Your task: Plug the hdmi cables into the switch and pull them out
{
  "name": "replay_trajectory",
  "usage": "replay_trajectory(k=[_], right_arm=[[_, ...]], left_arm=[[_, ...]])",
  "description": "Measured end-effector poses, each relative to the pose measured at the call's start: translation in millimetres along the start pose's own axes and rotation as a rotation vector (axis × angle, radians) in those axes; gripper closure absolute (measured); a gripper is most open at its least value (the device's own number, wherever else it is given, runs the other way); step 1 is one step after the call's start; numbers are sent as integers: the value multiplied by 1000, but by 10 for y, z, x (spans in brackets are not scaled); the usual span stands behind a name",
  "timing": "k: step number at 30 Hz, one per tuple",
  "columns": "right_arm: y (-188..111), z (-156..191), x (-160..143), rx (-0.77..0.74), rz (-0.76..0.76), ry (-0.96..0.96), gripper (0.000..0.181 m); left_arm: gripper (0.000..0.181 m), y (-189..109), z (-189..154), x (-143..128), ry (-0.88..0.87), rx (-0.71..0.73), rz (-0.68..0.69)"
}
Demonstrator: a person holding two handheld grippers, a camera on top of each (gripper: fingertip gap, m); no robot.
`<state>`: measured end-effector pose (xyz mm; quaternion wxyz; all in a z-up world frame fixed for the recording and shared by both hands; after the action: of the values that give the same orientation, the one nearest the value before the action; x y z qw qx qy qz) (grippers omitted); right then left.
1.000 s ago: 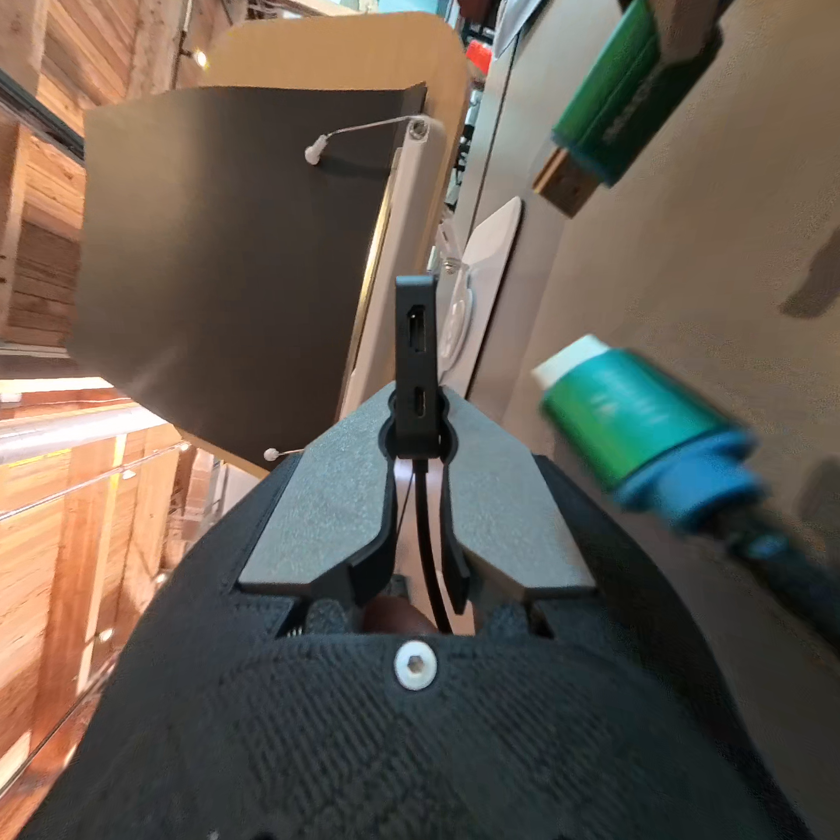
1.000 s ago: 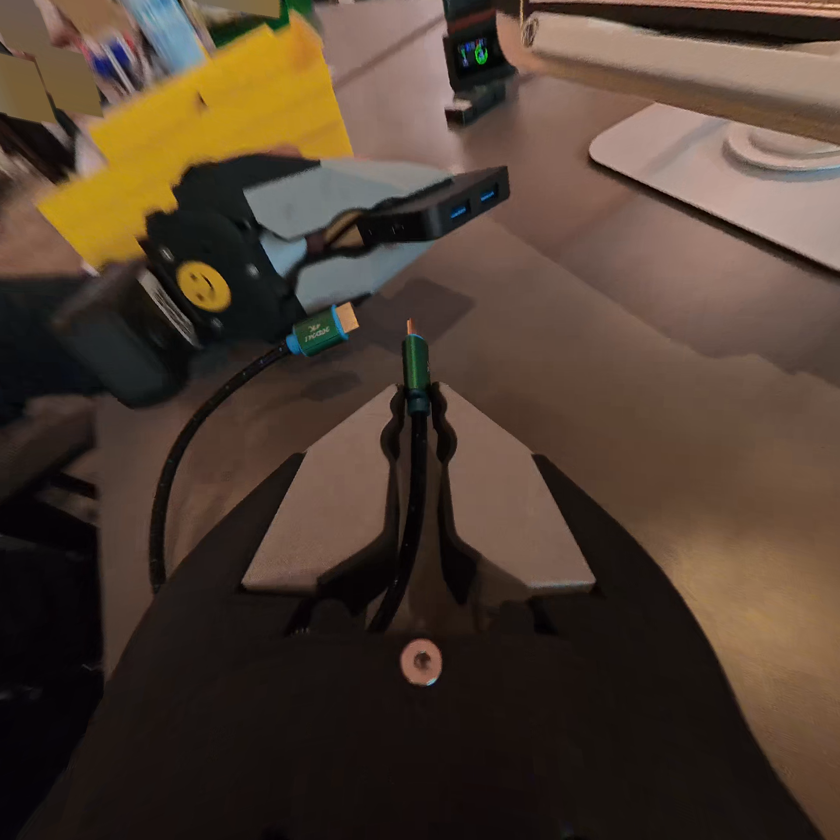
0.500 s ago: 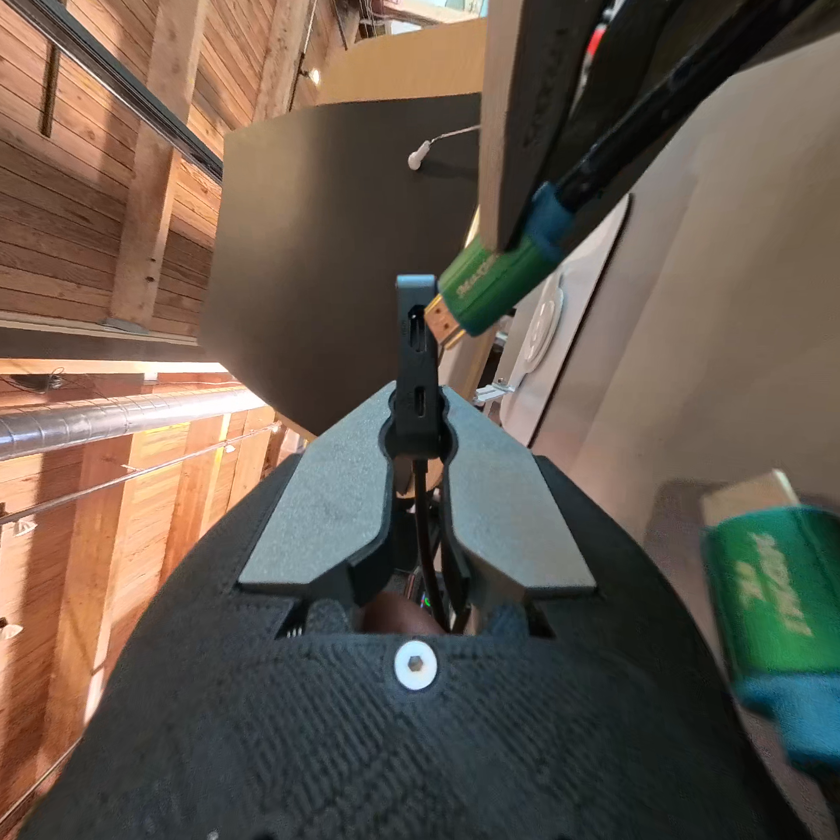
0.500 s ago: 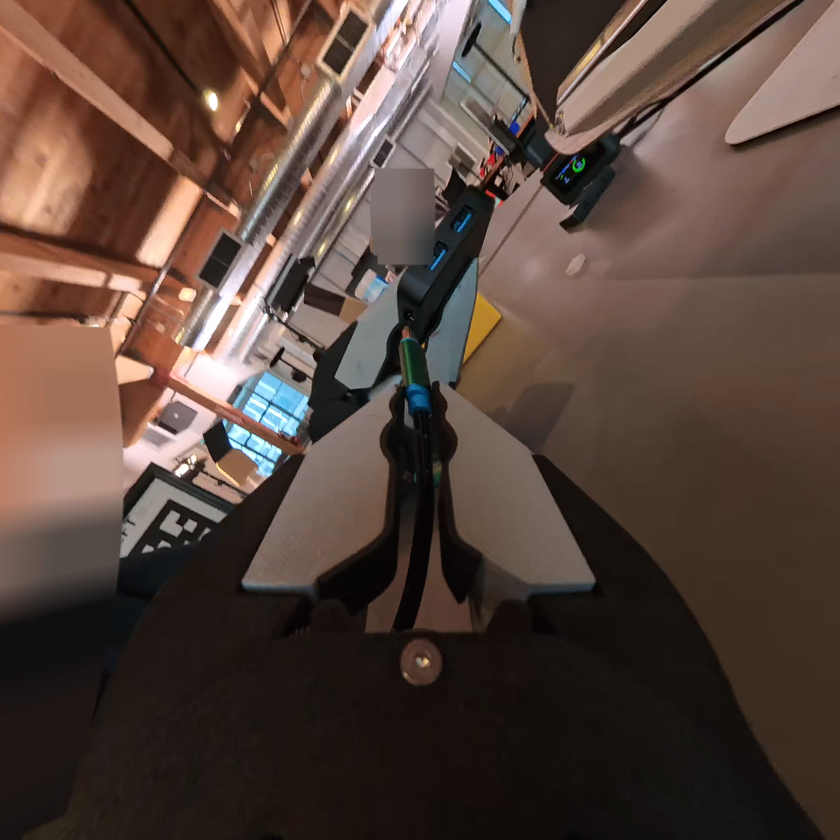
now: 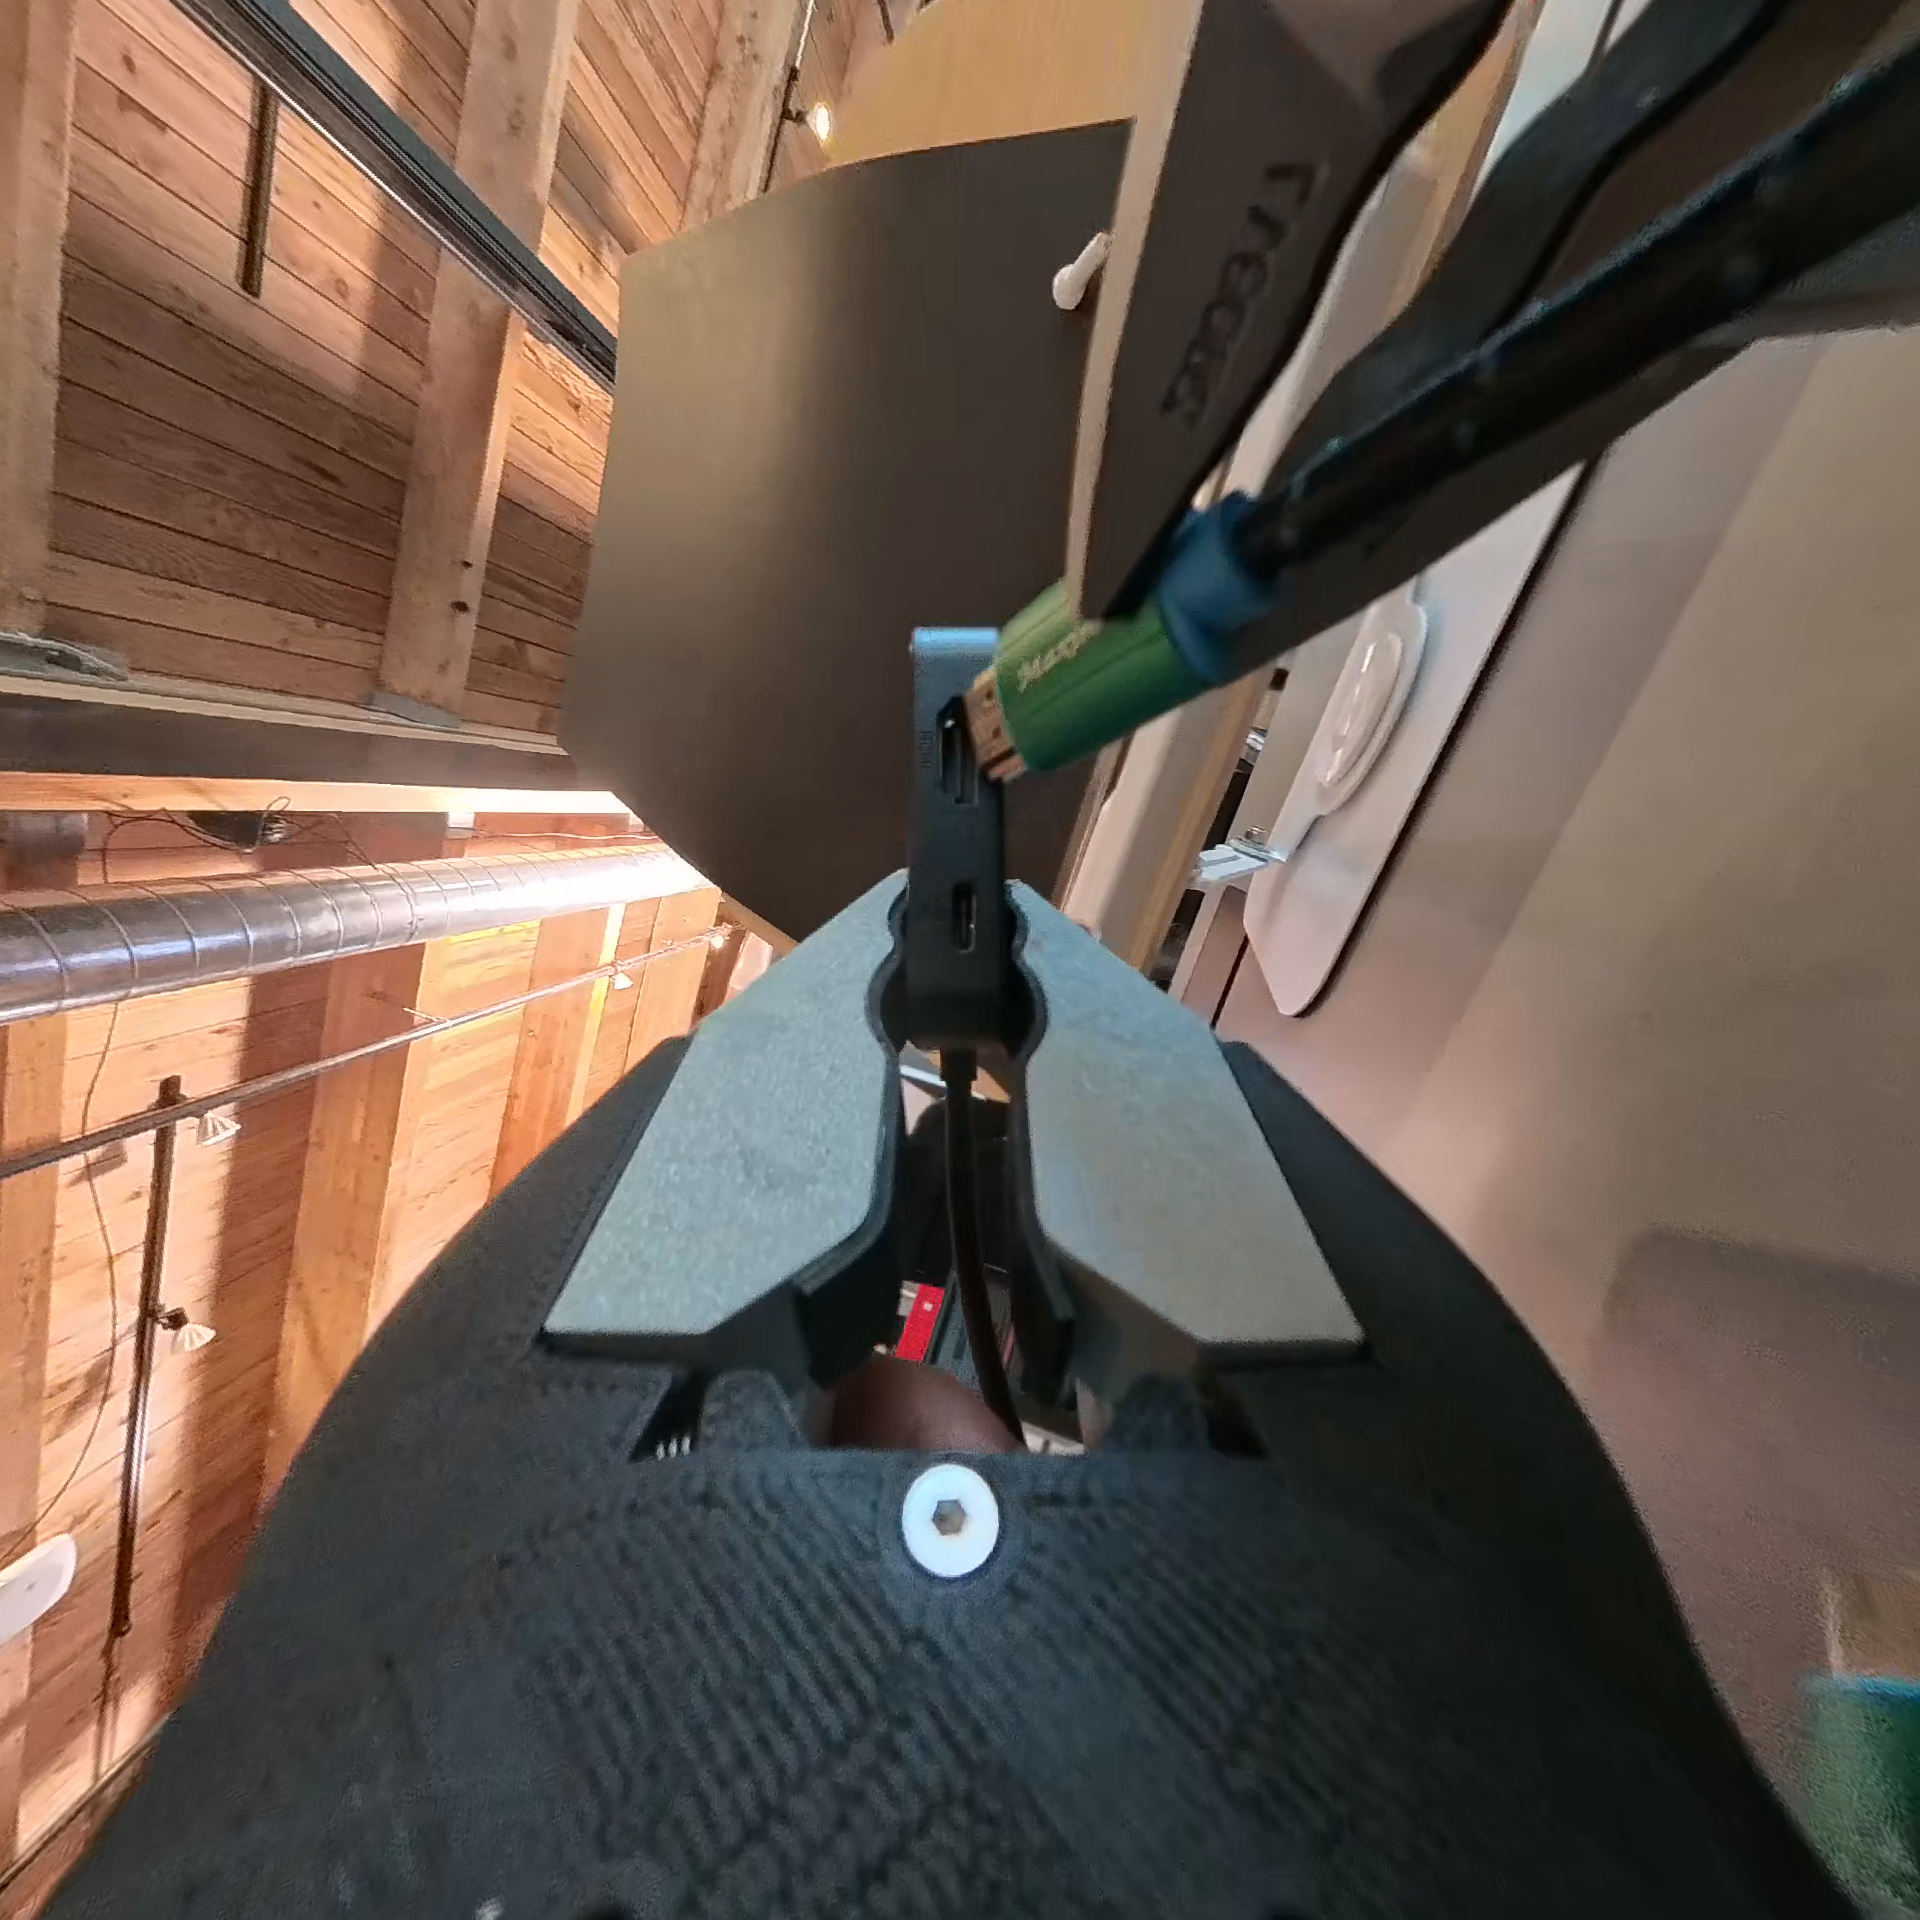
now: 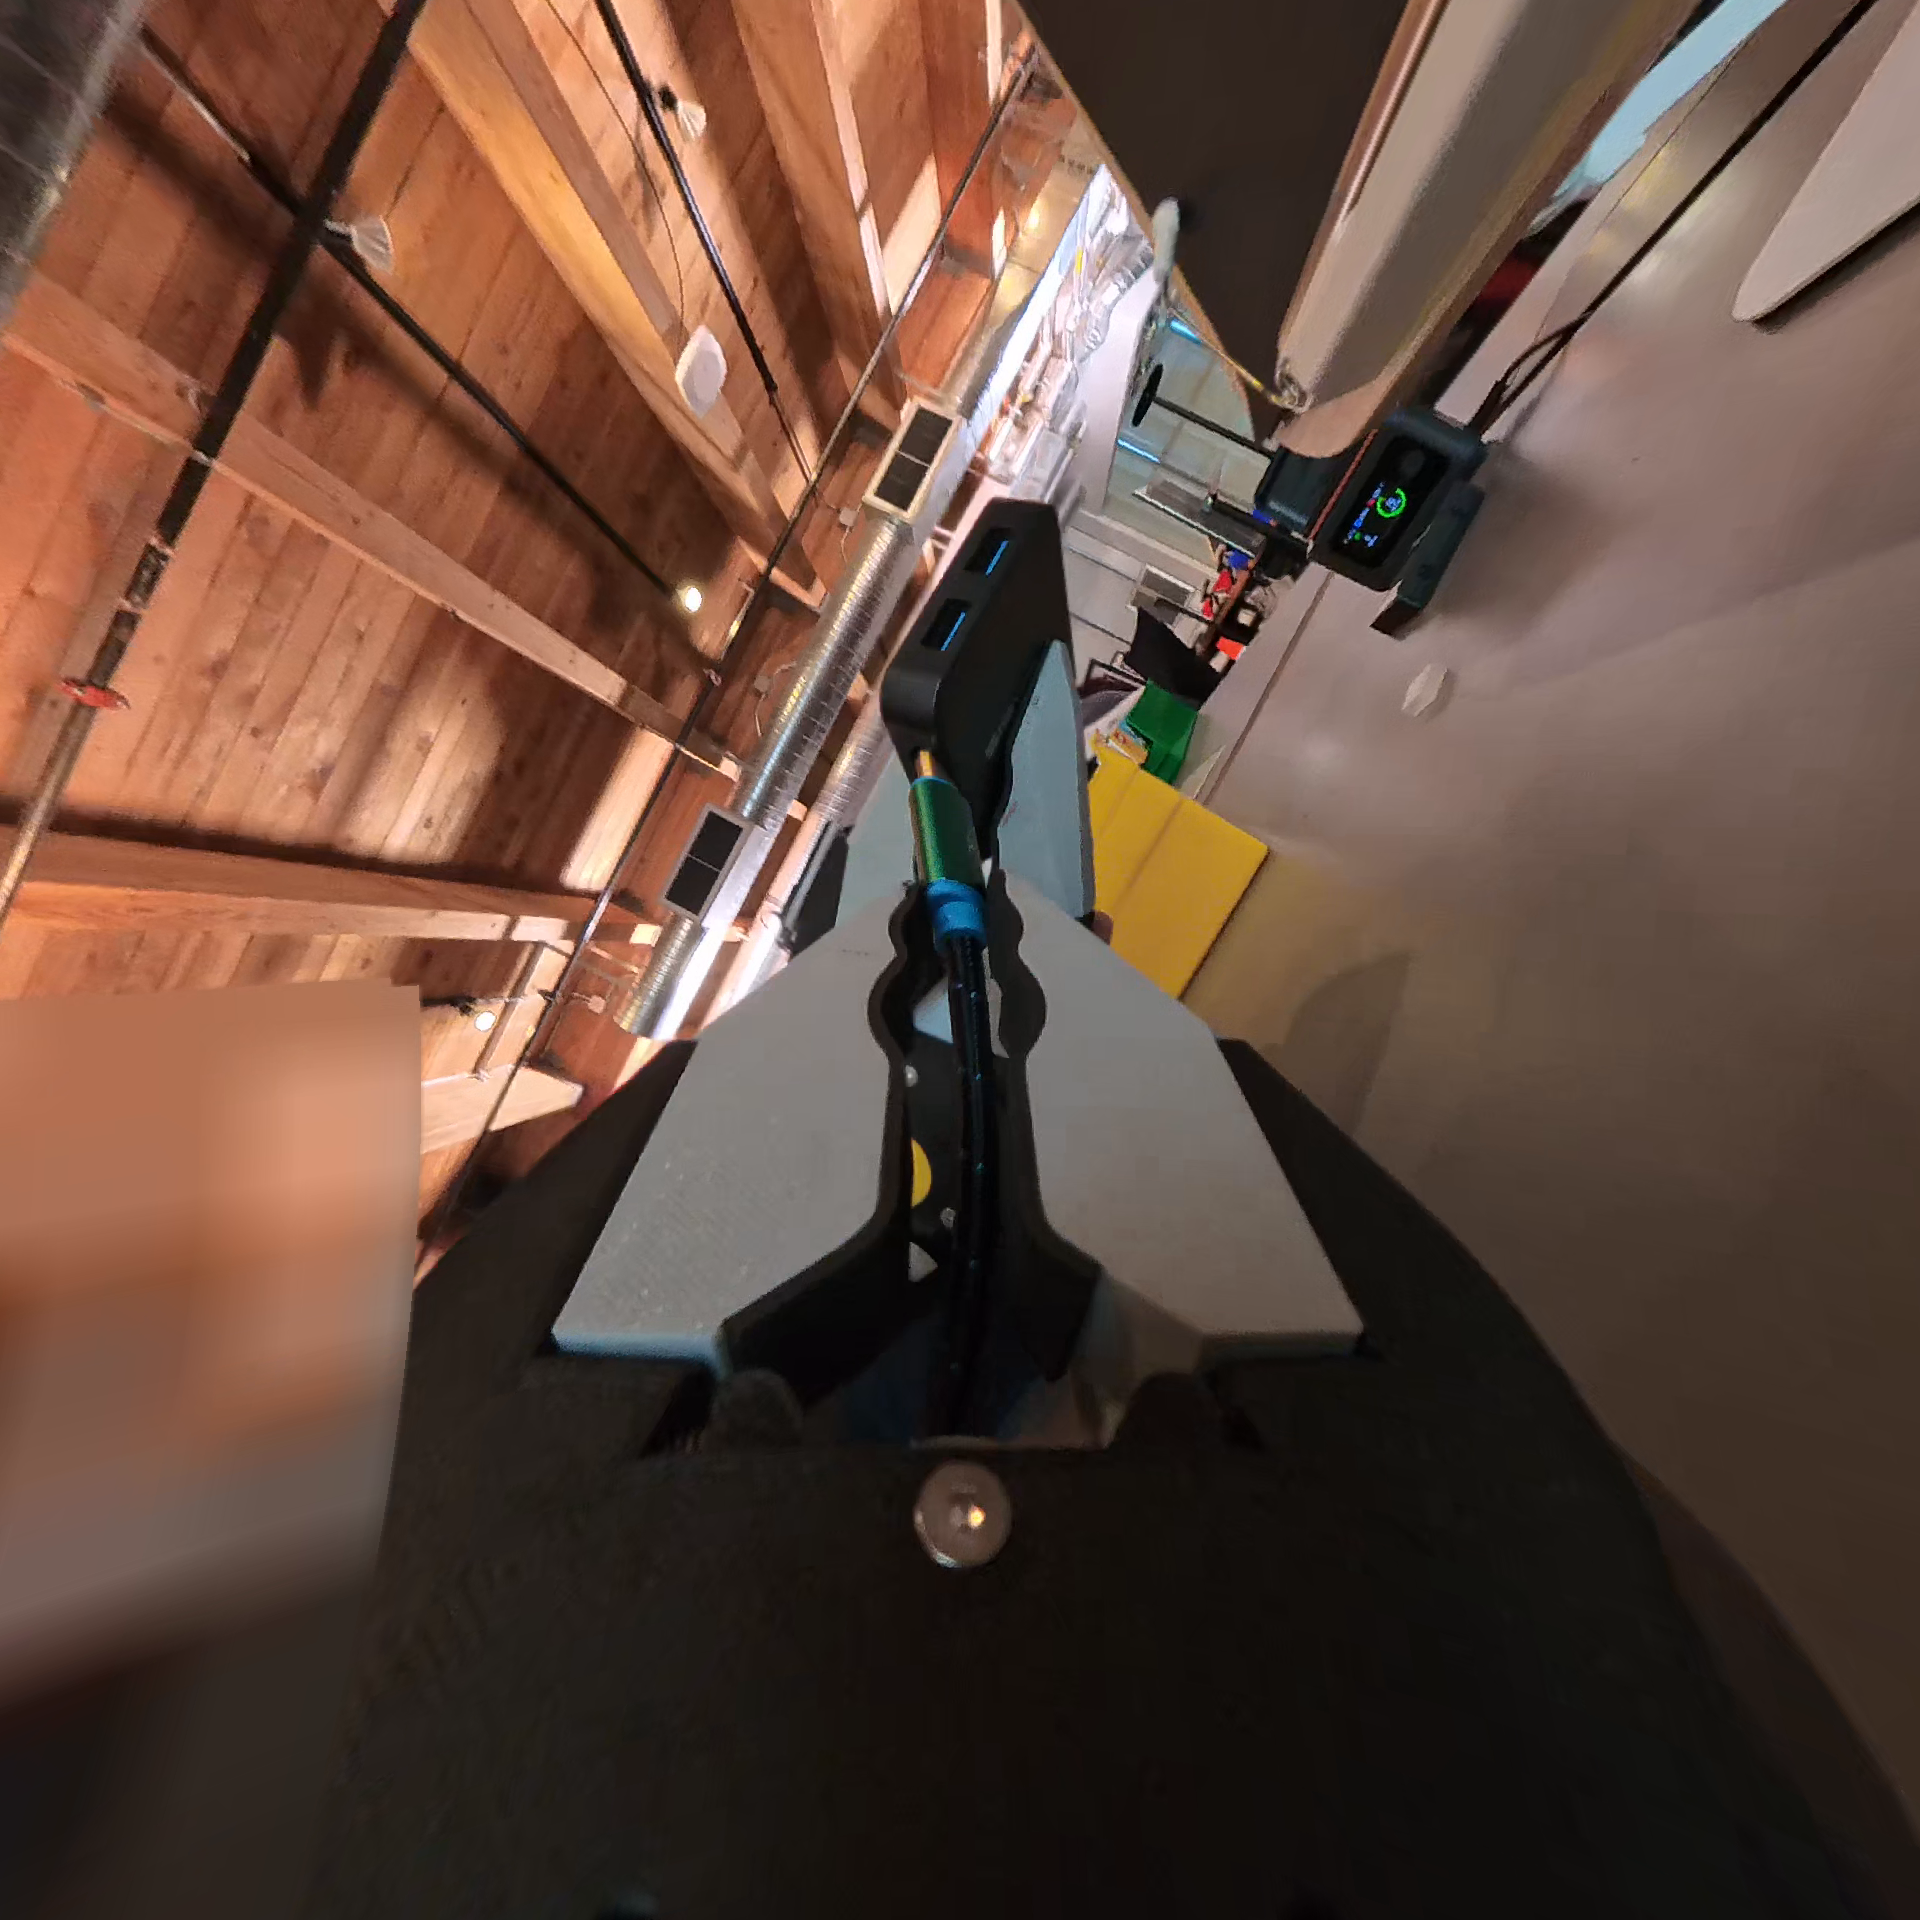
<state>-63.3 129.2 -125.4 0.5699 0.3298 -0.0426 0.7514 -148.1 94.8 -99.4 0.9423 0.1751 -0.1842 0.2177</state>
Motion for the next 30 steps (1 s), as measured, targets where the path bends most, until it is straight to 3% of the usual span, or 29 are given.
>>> replay_trajectory(k=[7, 12, 18, 30], right_arm=[[40, -1, -32, 59, -21, 77, 172], [19, -44, -33, 22, -22, 75, 173], [-3, -91, -42, 17, -25, 129, 173], [36, -170, -130, 32, 84, 233, 172]], left_arm=[[171, 3, -27, -6, 20, -12, 9], [171, 0, -39, -11, 34, -12, 13], [171, -19, -52, -15, 155, 8, -4], [171, -62, -57, -105, 270, 15, -96]])
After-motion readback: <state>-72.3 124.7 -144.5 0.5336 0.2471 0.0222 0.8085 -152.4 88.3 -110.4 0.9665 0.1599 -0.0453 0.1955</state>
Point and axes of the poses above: each gripper's, where its closed fingertips meet, y out along the fingers, x out of its top, z = x × y across the jaws, the point moved 4 cm from there along -y, back along the fingers, and after that the axes turned 13 degrees about -y, right-handed, at the moved point
